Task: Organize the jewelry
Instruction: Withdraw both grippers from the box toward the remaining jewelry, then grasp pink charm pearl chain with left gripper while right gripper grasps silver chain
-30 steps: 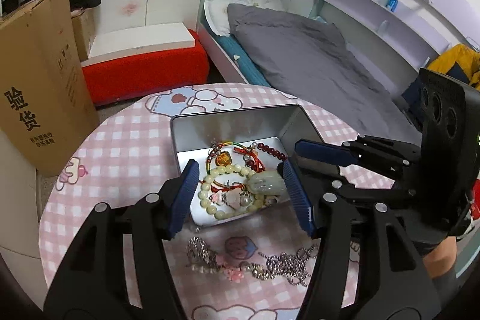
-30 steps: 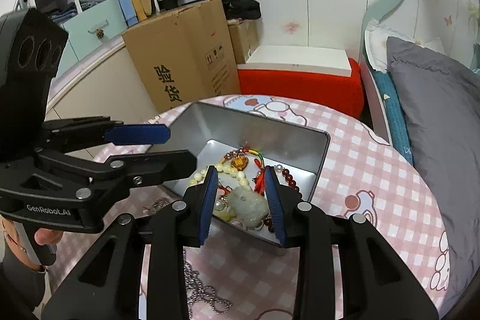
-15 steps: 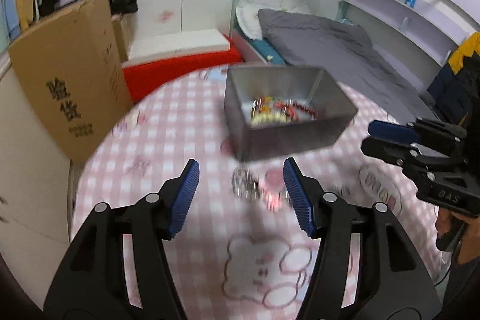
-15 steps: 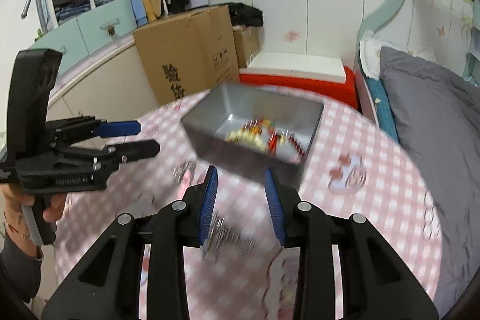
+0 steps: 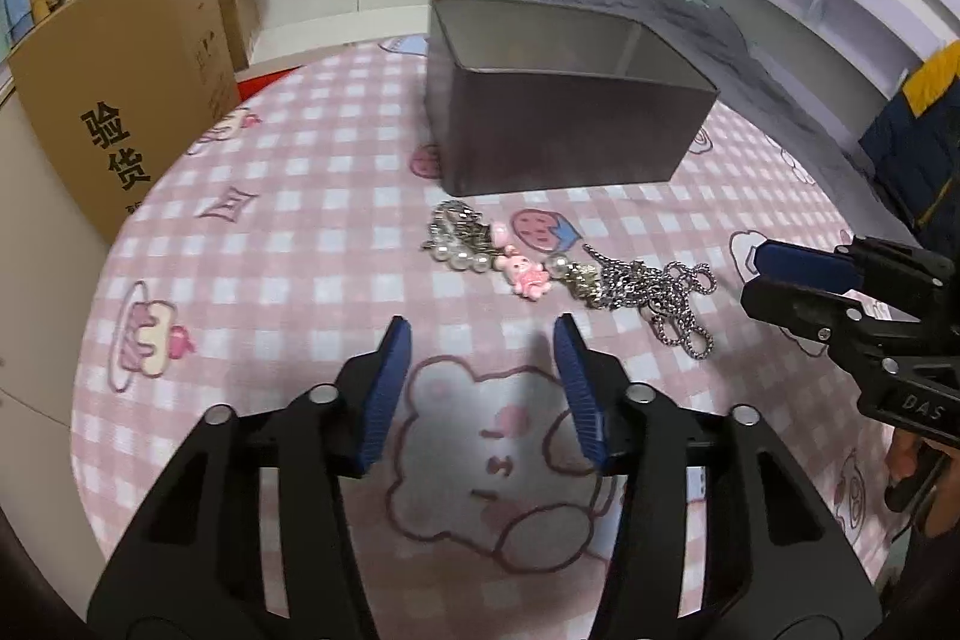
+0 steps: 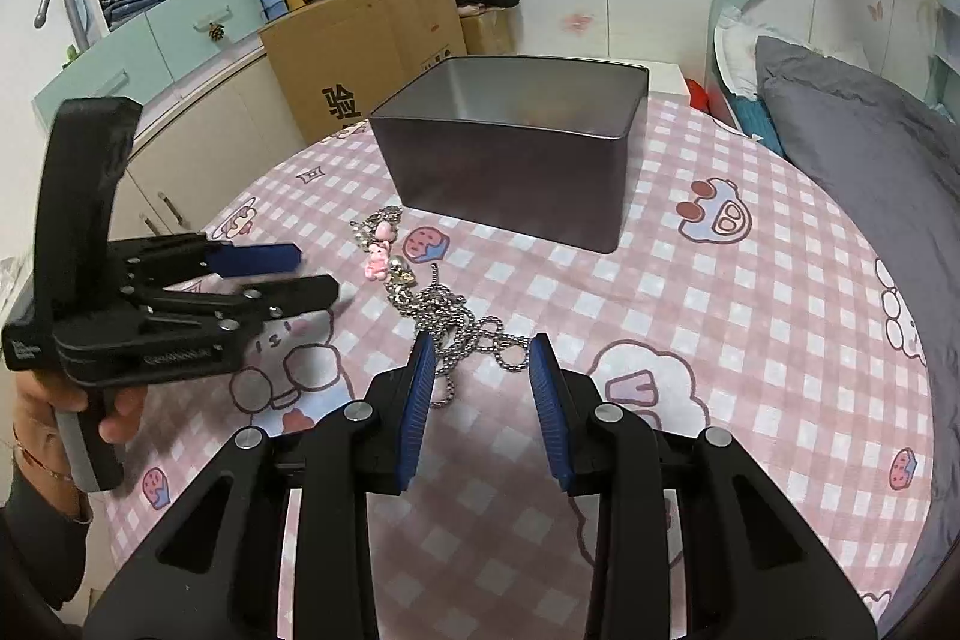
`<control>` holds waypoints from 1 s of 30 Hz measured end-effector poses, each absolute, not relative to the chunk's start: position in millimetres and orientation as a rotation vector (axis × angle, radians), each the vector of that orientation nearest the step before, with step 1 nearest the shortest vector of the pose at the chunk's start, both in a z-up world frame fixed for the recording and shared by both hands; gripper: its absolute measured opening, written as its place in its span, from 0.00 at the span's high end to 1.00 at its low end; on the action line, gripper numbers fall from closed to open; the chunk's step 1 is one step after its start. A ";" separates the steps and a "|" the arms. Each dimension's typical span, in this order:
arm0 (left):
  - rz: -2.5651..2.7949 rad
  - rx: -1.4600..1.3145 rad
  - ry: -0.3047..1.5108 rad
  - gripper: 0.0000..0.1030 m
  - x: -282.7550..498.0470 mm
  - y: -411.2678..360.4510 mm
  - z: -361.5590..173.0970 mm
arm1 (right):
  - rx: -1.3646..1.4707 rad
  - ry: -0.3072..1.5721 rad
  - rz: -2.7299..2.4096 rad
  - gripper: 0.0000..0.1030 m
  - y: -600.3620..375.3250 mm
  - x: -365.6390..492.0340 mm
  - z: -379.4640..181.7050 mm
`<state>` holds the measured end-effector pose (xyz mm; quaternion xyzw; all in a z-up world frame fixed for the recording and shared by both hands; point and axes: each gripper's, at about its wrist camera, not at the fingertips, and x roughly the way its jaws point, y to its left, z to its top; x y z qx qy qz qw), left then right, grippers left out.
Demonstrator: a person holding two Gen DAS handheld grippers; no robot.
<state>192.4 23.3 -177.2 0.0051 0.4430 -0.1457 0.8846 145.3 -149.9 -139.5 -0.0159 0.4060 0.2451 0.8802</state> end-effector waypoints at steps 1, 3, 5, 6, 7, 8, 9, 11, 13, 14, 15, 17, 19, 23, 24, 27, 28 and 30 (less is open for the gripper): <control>-0.307 0.014 0.925 0.57 194.1 20.2 -179.0 | -0.029 0.847 0.512 0.70 -150.9 146.4 -140.0; -0.294 0.039 0.918 0.59 198.0 13.5 -180.1 | -0.026 0.846 0.512 0.70 -153.3 147.4 -140.9; -0.298 0.045 0.918 0.60 203.8 8.1 -179.4 | -0.019 0.848 0.514 0.70 -155.6 148.8 -143.3; -0.303 0.042 0.920 0.64 206.0 8.1 -180.0 | -0.017 0.847 0.512 0.70 -156.9 150.1 -144.3; -0.306 0.047 0.920 0.64 208.3 6.2 -180.0 | -0.012 0.849 0.513 0.70 -158.2 151.6 -145.4; -0.307 0.057 0.918 0.64 210.2 3.7 -180.0 | -0.008 0.851 0.514 0.70 -159.4 153.2 -146.4; -0.307 0.062 0.917 0.65 211.7 2.1 -180.2 | -0.007 0.850 0.512 0.70 -160.7 153.6 -146.8; -0.300 0.089 0.913 0.70 215.2 -2.5 -181.3 | -0.005 0.852 0.515 0.70 -161.5 155.3 -147.6; -0.298 0.100 0.906 0.81 215.8 -3.6 -181.8 | -0.005 0.848 0.516 0.70 -162.2 156.6 -147.2; -0.305 0.094 0.907 0.85 215.2 -3.0 -182.1 | -0.005 0.847 0.517 0.70 -162.0 157.3 -146.2; -0.311 0.088 0.908 0.85 215.0 -1.4 -181.9 | -0.005 0.845 0.520 0.70 -161.7 158.0 -144.8; -0.317 0.064 0.911 0.85 215.2 3.0 -181.1 | -0.009 0.839 0.523 0.70 -159.4 158.5 -142.4; -0.319 0.053 0.909 0.85 212.6 7.6 -180.5 | -0.010 0.838 0.528 0.70 -156.7 159.4 -140.8; -0.332 -0.004 0.901 0.85 201.2 27.8 -174.4 | -0.028 0.838 0.547 0.70 -145.3 159.6 -138.0; -0.330 -0.014 0.900 0.85 198.0 33.9 -174.7 | -0.033 0.838 0.550 0.70 -142.0 160.3 -137.6; -0.322 -0.046 0.894 0.85 189.8 48.5 -170.9 | -0.045 0.844 0.571 0.70 -128.6 163.9 -136.7; -0.316 -0.055 0.887 0.85 187.0 52.9 -169.4 | -0.053 0.844 0.578 0.70 -122.7 165.5 -136.2; -0.300 -0.051 0.886 0.85 183.4 59.1 -168.1 | -0.067 0.854 0.596 0.70 -110.9 170.1 -136.1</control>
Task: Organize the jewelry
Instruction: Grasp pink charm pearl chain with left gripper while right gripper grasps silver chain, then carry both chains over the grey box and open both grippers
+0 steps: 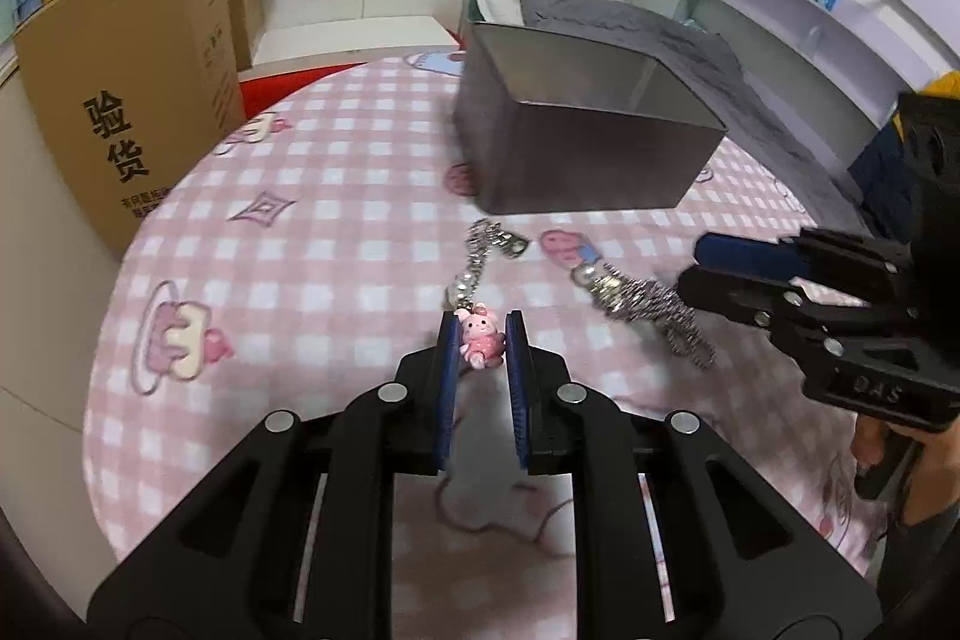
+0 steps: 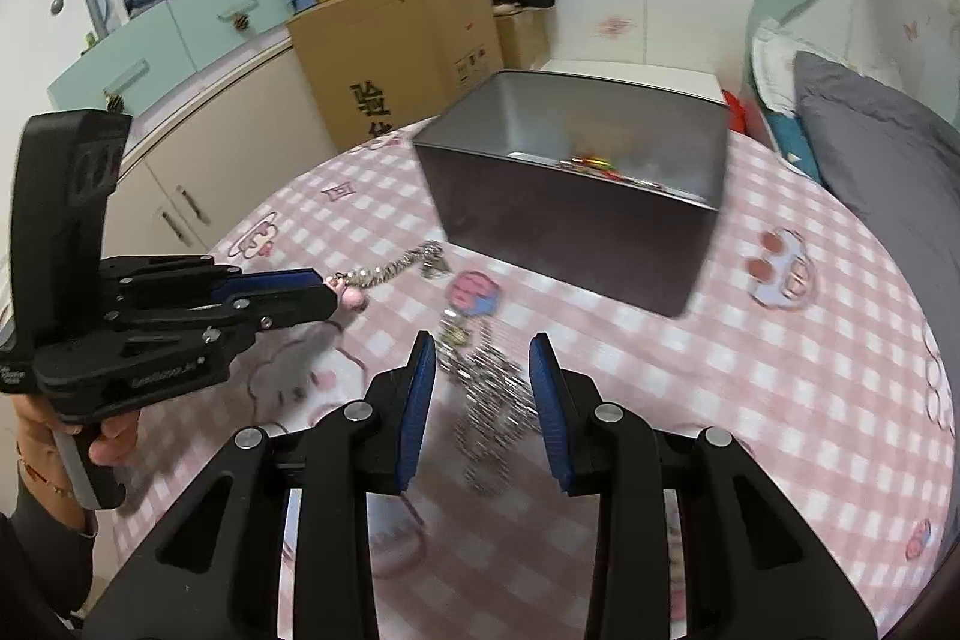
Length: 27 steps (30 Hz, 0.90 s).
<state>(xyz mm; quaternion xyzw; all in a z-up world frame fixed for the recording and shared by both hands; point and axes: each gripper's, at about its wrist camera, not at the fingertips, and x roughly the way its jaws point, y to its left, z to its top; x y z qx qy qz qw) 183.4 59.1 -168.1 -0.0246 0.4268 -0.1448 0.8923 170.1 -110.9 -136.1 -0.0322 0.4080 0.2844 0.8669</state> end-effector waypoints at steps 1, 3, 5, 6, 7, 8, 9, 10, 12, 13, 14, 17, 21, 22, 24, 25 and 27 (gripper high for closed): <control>-0.291 -0.055 0.883 0.85 182.0 63.1 -167.6 | -0.073 0.858 0.603 0.70 -104.9 172.8 -136.1; -0.298 -0.072 0.885 0.85 180.0 69.4 -167.7 | -0.090 0.868 0.614 0.70 -92.6 178.8 -136.0; -0.297 -0.074 0.891 0.85 180.0 75.5 -168.9 | -0.112 0.879 0.620 0.70 -78.7 185.1 -137.3; -0.295 -0.078 0.892 0.85 178.6 78.7 -170.0 | -0.123 0.887 0.619 0.70 -73.8 187.2 -138.1; -0.295 -0.081 0.894 0.85 177.5 81.3 -171.1 | -0.136 0.890 0.619 0.70 -68.3 189.6 -138.9; -0.297 -0.083 0.900 0.85 176.8 82.8 -172.6 | -0.142 0.891 0.621 0.70 -65.7 191.6 -139.6; -0.294 -0.085 0.901 0.85 176.6 84.4 -174.0 | -0.146 0.903 0.623 0.70 -60.4 195.1 -141.6; -0.290 -0.086 0.901 0.85 176.1 85.9 -175.0 | -0.148 0.909 0.622 0.70 -57.0 197.4 -142.8; -0.300 -0.089 0.902 0.85 175.8 86.9 -176.0 | -0.148 0.921 0.625 0.70 -48.4 202.8 -145.7; -0.300 -0.088 0.904 0.85 176.3 87.0 -176.9 | -0.146 0.922 0.629 0.69 -47.1 203.3 -146.6; -0.303 -0.087 0.906 0.85 177.0 87.3 -177.4 | -0.143 0.925 0.632 0.67 -44.1 205.7 -147.7; -0.308 -0.093 0.912 0.85 179.6 87.6 -180.0 | -0.172 0.930 0.600 0.63 -35.5 211.1 -152.6; -0.312 -0.094 0.914 0.85 182.5 87.8 -182.0 | -0.197 0.930 0.603 0.62 -27.9 216.8 -160.5; -0.314 -0.096 0.915 0.85 183.4 87.8 -182.4 | -0.212 0.924 0.601 0.62 -26.1 216.1 -161.1; -0.316 -0.095 0.915 0.85 184.3 88.0 -182.5 | -0.251 0.909 0.592 0.79 -24.1 213.4 -161.1; -0.316 -0.096 0.915 0.85 184.9 88.0 -182.2 | -0.252 0.907 0.603 0.85 -24.6 212.1 -160.7; -0.315 -0.095 0.916 0.85 186.1 88.0 -182.0 | -0.274 0.901 0.605 0.89 -24.0 209.6 -160.5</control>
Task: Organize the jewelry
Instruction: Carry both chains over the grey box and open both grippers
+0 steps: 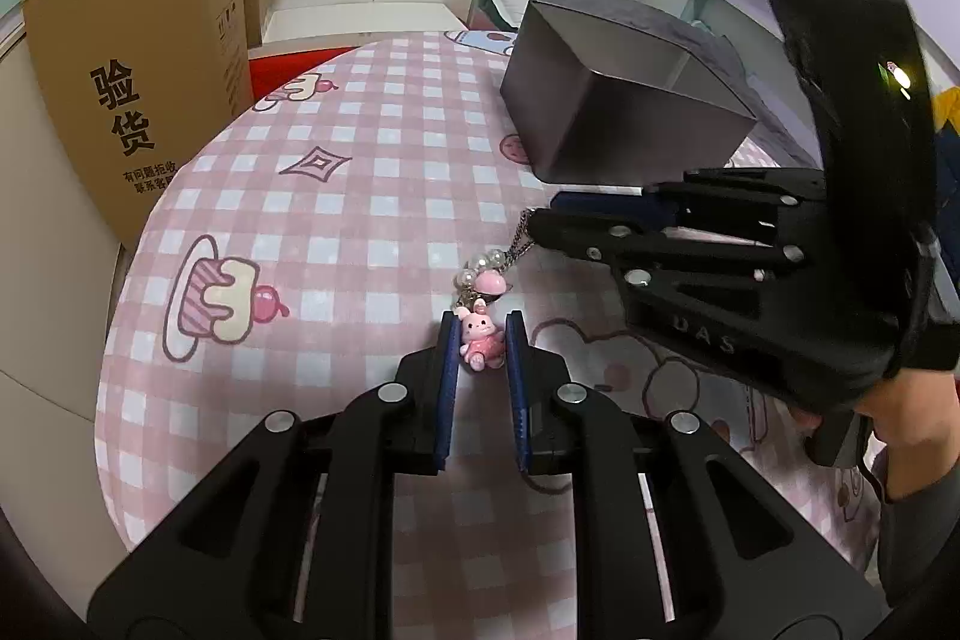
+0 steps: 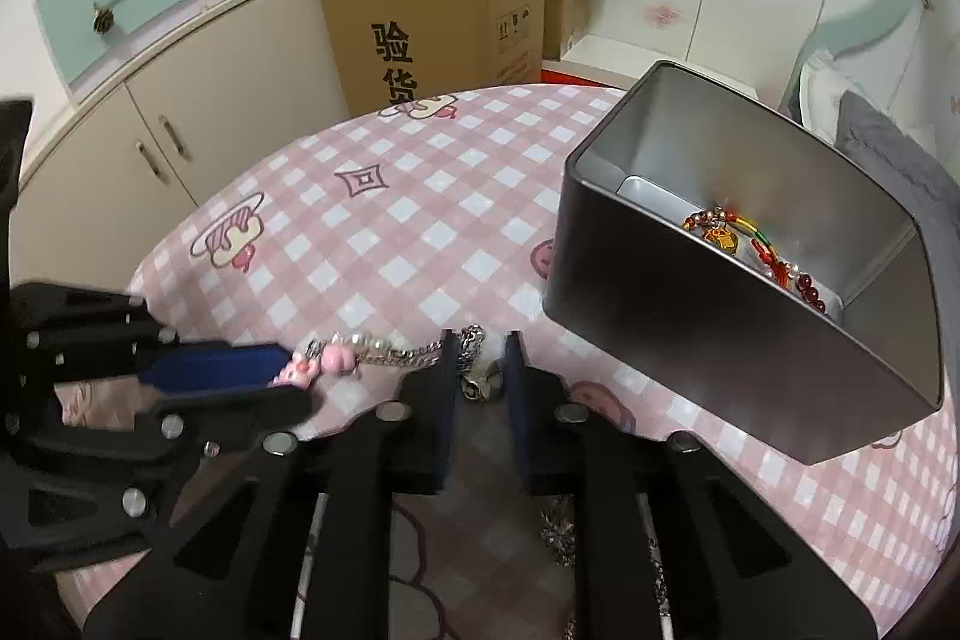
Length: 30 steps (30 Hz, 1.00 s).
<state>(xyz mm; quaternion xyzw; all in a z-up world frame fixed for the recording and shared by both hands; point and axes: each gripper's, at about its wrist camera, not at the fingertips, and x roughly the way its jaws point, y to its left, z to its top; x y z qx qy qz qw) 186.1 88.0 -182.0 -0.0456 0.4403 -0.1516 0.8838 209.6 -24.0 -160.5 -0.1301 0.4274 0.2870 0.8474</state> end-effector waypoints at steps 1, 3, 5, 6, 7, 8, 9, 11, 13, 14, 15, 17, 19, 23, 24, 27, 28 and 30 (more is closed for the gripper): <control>-0.316 -0.097 0.917 0.85 186.8 87.9 -181.6 | -0.286 0.896 0.605 0.90 -23.6 207.4 -160.2; -0.325 -0.104 0.914 0.85 187.1 87.6 -179.3 | -0.281 0.885 0.617 0.97 -27.0 202.3 -154.8; -0.338 -0.113 0.901 0.85 187.2 87.2 -173.5 | -0.254 0.872 0.624 1.00 -35.0 199.0 -147.0; -0.345 -0.114 0.890 0.85 188.1 85.9 -169.0 | -0.243 0.867 0.626 1.00 -38.3 197.3 -142.6; -0.352 -0.116 0.880 0.85 189.3 84.0 -164.4 | -0.233 0.856 0.626 1.00 -41.4 195.7 -137.2; -0.359 -0.115 0.873 0.85 190.1 82.4 -160.7 | -0.224 0.834 0.626 1.00 -46.1 192.9 -128.1; -0.369 -0.110 0.858 0.85 190.6 79.5 -154.4 | -0.220 0.823 0.626 1.00 -47.3 191.4 -121.8; -0.382 -0.105 0.832 0.85 192.0 75.5 -142.8 | -0.213 0.792 0.625 1.00 -51.8 188.3 -108.7; -0.398 -0.115 0.812 0.85 193.0 74.1 -132.9 | -0.201 0.764 0.628 1.00 -59.3 184.5 -94.3; -0.404 -0.122 0.805 0.85 193.6 73.6 -128.9 | -0.197 0.755 0.628 1.00 -60.3 183.7 -90.9; -0.414 -0.125 0.793 0.85 194.5 71.6 -122.4 | -0.192 0.737 0.623 1.00 -64.5 182.5 -84.6; -0.428 -0.114 0.767 0.85 196.7 65.9 -109.2 | -0.185 0.718 0.619 1.00 -69.3 182.3 -75.3; -0.443 -0.090 0.729 0.85 200.9 56.9 -90.5 | -0.170 0.692 0.607 1.00 -77.6 185.2 -62.9; -0.496 -0.075 0.693 0.85 217.9 41.6 -64.4 | -0.146 0.643 0.581 1.00 -91.7 193.4 -42.5; -0.501 -0.065 0.688 0.85 225.0 36.6 -59.4 | -0.140 0.631 0.573 1.00 -95.5 196.2 -37.6; -0.539 -0.067 0.707 0.85 246.4 24.2 -55.4 | -0.133 0.618 0.543 1.00 -104.6 207.6 -33.1; -0.545 -0.063 0.718 0.85 253.5 19.4 -56.9 | -0.130 0.622 0.538 1.00 -106.4 210.5 -33.8; -0.550 -0.054 0.747 0.85 267.1 10.5 -63.4 | -0.120 0.638 0.530 1.00 -111.4 219.8 -38.7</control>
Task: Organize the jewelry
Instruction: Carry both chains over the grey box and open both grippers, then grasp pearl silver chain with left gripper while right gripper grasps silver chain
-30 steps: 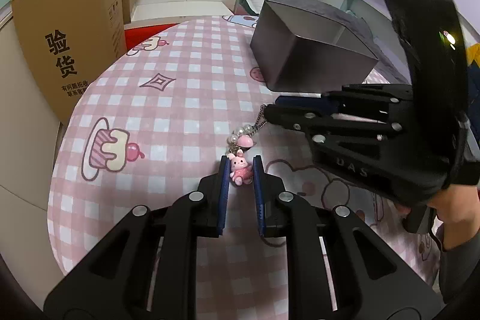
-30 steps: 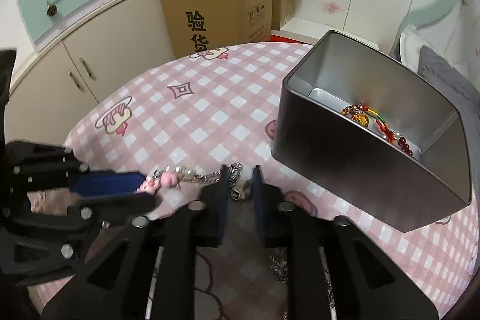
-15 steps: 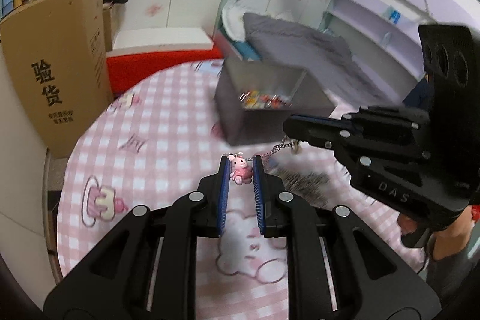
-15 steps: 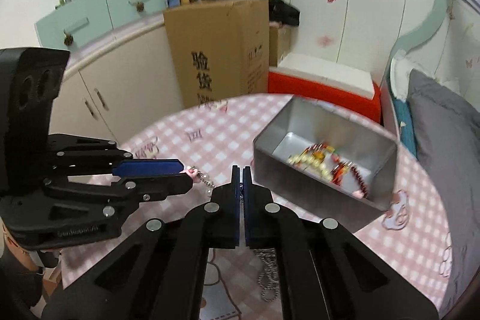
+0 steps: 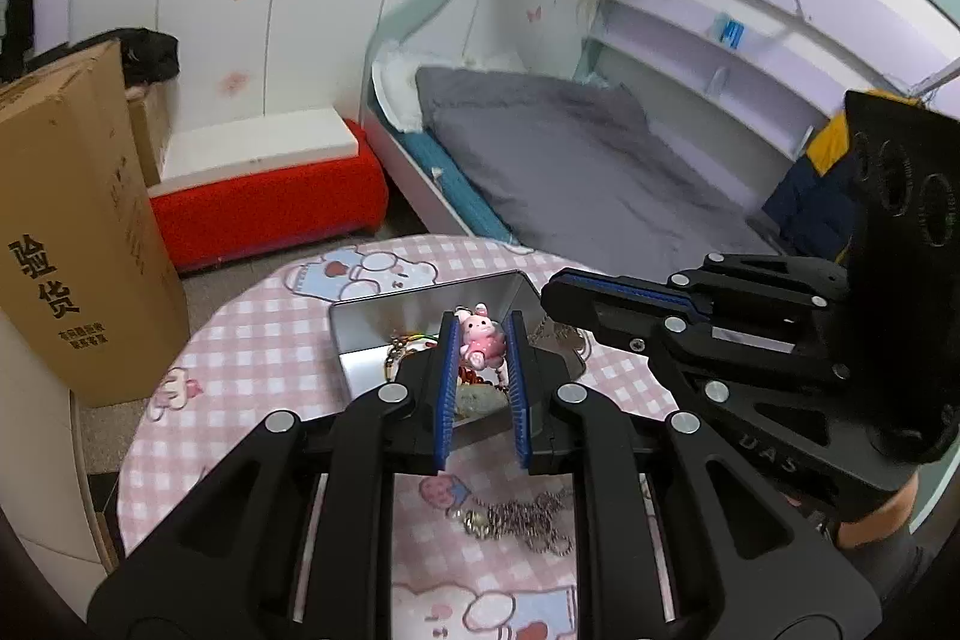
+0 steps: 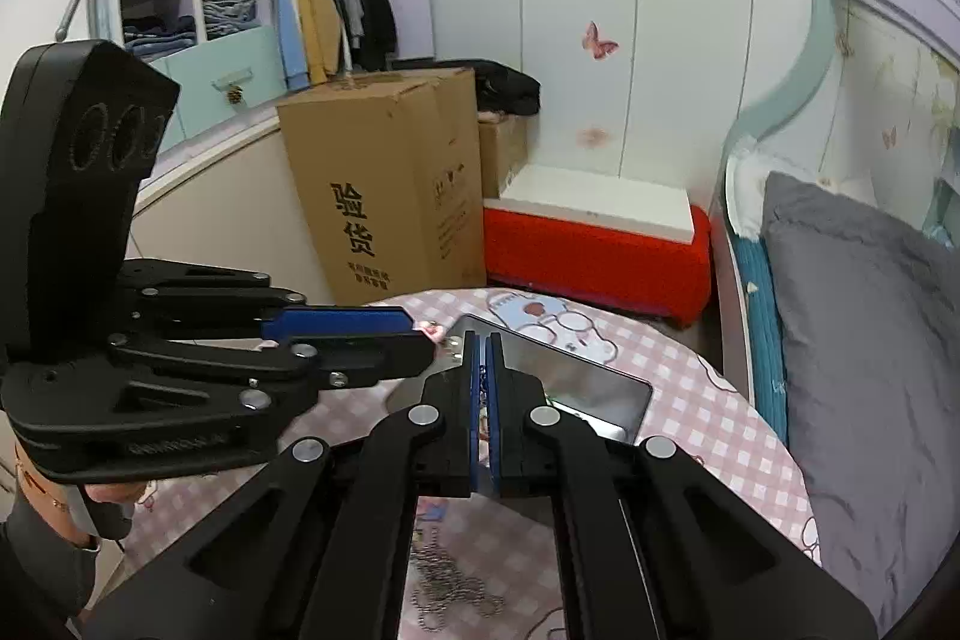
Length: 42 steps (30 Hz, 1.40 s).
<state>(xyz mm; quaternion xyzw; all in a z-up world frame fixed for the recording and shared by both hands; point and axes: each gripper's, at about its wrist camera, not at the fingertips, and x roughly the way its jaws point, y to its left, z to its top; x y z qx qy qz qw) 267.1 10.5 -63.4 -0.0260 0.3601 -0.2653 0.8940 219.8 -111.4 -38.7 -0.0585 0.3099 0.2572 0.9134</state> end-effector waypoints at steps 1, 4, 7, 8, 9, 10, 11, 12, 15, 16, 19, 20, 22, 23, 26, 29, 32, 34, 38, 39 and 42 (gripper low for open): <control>-0.551 -0.049 0.766 0.85 273.7 6.1 -69.2 | -0.117 0.650 0.524 1.00 -113.3 224.7 -43.2; -0.548 -0.038 0.812 0.85 285.6 -2.2 -84.8 | -0.105 0.687 0.516 1.00 -116.9 235.3 -58.5; -0.545 -0.034 0.847 0.84 291.0 -6.2 -96.4 | -0.096 0.719 0.512 0.99 -119.5 241.5 -73.3; -0.542 -0.032 0.858 0.84 291.6 -6.6 -99.6 | -0.094 0.726 0.511 0.99 -120.6 241.7 -76.4; -0.536 -0.032 0.861 0.84 291.1 -6.2 -101.0 | -0.090 0.737 0.511 0.99 -121.5 243.2 -81.1; -0.528 -0.034 0.865 0.84 291.9 -5.4 -102.7 | -0.082 0.742 0.507 0.98 -122.5 243.8 -83.9; -0.520 -0.036 0.871 0.82 292.6 -4.0 -104.3 | -0.076 0.746 0.501 0.97 -123.4 244.3 -86.0; -0.516 -0.037 0.875 0.70 293.1 -2.9 -104.8 | -0.073 0.751 0.500 0.96 -124.5 244.4 -86.8; -0.481 -0.051 0.844 0.38 288.8 4.7 -102.7 | -0.059 0.747 0.479 0.94 -129.6 237.3 -86.6; -0.482 -0.056 0.839 0.38 287.0 6.5 -101.4 | -0.048 0.742 0.480 0.93 -132.3 234.6 -85.2; -0.458 -0.041 0.820 0.38 278.1 11.2 -96.9 | -0.044 0.731 0.482 0.93 -137.1 223.6 -80.6; -0.449 -0.034 0.813 0.38 273.0 13.2 -96.0 | -0.049 0.730 0.488 0.92 -136.9 218.2 -79.9; -0.441 -0.037 0.809 0.38 266.2 17.9 -96.0 | -0.071 0.734 0.495 0.89 -135.0 204.2 -80.4; -0.423 -0.035 0.803 0.38 259.5 21.9 -96.4 | -0.085 0.740 0.503 0.86 -132.5 194.3 -82.9; -0.380 -0.012 0.797 0.38 242.8 29.8 -99.8 | -0.124 0.778 0.533 0.80 -123.5 171.5 -96.7; -0.352 -0.020 0.808 0.38 228.0 38.4 -106.5 | -0.161 0.828 0.544 0.76 -112.5 154.8 -117.3; -0.340 -0.025 0.826 0.38 217.0 46.5 -114.9 | -0.188 0.872 0.533 0.73 -105.8 150.2 -136.0; -0.330 -0.039 0.845 0.38 208.9 52.8 -122.1 | -0.223 0.891 0.508 0.69 -99.5 149.0 -146.8; -0.323 -0.058 0.868 0.38 199.1 59.1 -132.0 | -0.249 0.901 0.499 0.65 -95.2 152.3 -157.3; -0.325 -0.066 0.873 0.38 197.7 60.6 -134.1 | -0.260 0.901 0.499 0.65 -93.9 153.8 -160.2; -0.320 -0.068 0.885 0.38 194.8 60.6 -139.3 | -0.302 0.879 0.475 0.80 -95.0 154.8 -164.5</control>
